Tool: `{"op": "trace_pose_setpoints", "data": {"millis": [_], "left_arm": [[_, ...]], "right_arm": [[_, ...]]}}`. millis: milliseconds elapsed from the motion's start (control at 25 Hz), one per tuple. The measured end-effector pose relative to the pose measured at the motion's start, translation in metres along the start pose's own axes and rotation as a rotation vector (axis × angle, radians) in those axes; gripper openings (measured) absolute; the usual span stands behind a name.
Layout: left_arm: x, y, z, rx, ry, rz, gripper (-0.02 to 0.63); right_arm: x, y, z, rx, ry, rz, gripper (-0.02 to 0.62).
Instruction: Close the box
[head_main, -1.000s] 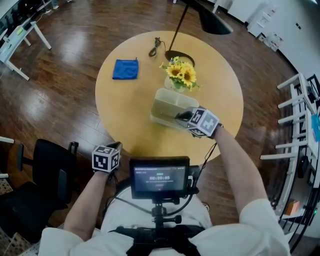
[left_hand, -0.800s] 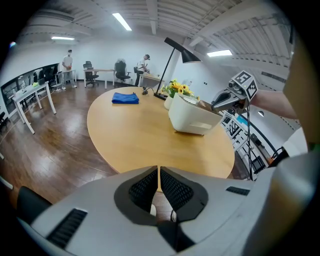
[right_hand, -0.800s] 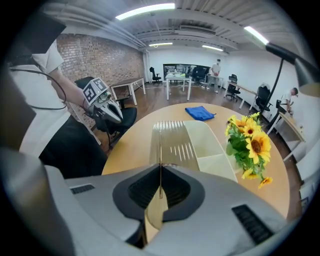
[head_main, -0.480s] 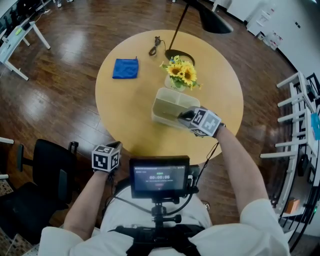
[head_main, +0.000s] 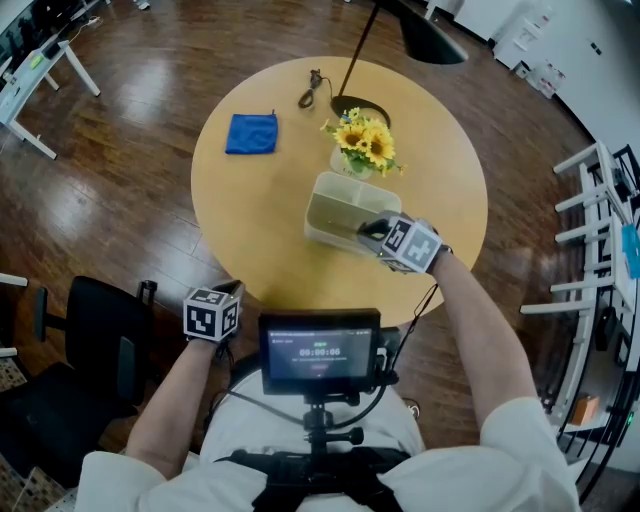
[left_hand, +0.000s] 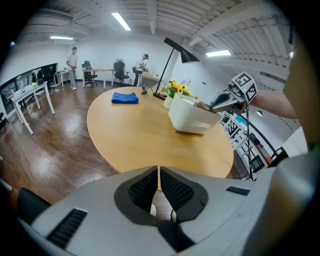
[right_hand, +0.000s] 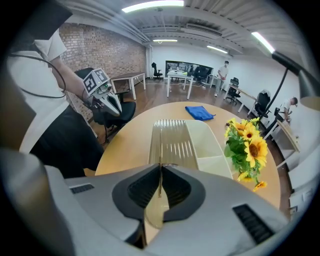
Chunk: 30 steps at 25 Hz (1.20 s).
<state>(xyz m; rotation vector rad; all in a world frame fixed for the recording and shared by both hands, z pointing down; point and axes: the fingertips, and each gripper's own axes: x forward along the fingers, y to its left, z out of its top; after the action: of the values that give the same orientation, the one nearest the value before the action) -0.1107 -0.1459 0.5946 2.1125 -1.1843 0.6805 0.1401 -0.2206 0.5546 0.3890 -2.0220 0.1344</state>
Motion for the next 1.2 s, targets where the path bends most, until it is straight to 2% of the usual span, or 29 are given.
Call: {"op": "trace_pose_setpoints", "data": {"millis": [200, 320, 400, 520, 680, 880, 1080, 1200], "left_arm": [[-0.002, -0.001, 0.004, 0.016, 0.001, -0.004, 0.017], [-0.003, -0.005, 0.007, 0.029, -0.002, -0.01, 0.017], [-0.006, -0.007, 0.011, 0.04, -0.008, -0.012, 0.017], [-0.008, -0.009, 0.018, 0.057, -0.017, -0.007, 0.017], [-0.012, -0.017, 0.025, 0.062, -0.032, 0.003, 0.017], [-0.021, -0.037, 0.03, 0.073, -0.05, 0.028, 0.017], [-0.035, -0.065, 0.014, 0.1, -0.026, 0.058, 0.017], [-0.049, -0.079, 0.001, 0.107, -0.009, 0.075, 0.017]], "right_arm": [[-0.005, 0.0, -0.003, 0.005, -0.008, -0.021, 0.092], [-0.017, -0.001, -0.006, 0.038, -0.048, -0.065, 0.092], [-0.03, -0.001, -0.008, 0.093, -0.101, -0.128, 0.092], [-0.052, 0.006, -0.022, 0.195, -0.16, -0.234, 0.092], [-0.075, 0.035, -0.063, 0.356, -0.2, -0.31, 0.092], [-0.114, 0.063, -0.12, 0.668, -0.312, -0.42, 0.092], [-0.128, 0.101, -0.168, 0.884, -0.399, -0.445, 0.092], [-0.128, 0.122, -0.189, 0.953, -0.425, -0.45, 0.094]]}}
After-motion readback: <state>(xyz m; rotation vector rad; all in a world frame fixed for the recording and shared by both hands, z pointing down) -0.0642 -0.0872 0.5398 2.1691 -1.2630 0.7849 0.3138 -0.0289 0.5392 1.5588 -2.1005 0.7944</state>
